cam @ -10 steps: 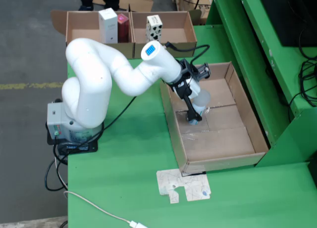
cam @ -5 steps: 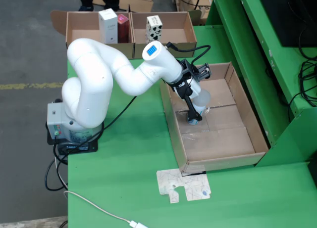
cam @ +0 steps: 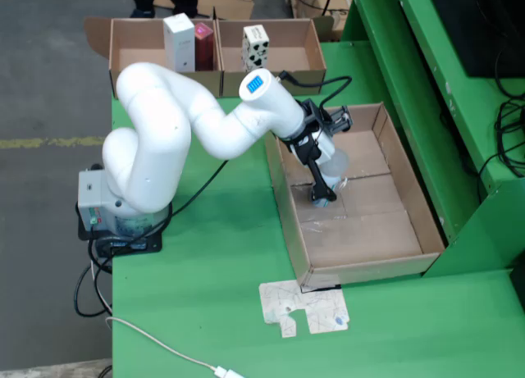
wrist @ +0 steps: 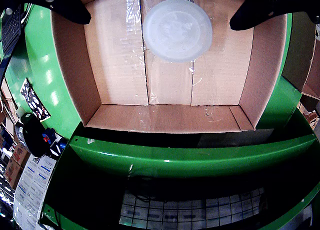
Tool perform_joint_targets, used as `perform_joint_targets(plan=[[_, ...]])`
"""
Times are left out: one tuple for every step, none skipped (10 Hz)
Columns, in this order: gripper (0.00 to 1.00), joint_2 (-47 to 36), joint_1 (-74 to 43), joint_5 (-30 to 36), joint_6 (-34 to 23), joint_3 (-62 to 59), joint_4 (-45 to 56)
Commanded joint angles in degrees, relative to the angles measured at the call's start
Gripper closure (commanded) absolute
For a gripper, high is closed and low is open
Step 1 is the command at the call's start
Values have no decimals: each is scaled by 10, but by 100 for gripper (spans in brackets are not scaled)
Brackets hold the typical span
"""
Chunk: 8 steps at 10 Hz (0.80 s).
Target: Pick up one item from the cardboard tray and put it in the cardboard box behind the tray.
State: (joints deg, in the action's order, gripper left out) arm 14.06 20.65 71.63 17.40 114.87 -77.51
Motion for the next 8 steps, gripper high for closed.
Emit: perform_joint_targets(plan=[[0, -11, -1, -4, 1, 1, -17], [0, -11, -1, -4, 1, 1, -17], [0, -59, 2, -1, 3, 53, -21], [0, -59, 2, -1, 3, 53, -21], [0, -76, 6, -3, 6, 73, -22], [0, -76, 6, -3, 6, 73, -22], [0, -99, 13, -6, 10, 96, -19], [0, -87, 14, -6, 11, 95, -31]])
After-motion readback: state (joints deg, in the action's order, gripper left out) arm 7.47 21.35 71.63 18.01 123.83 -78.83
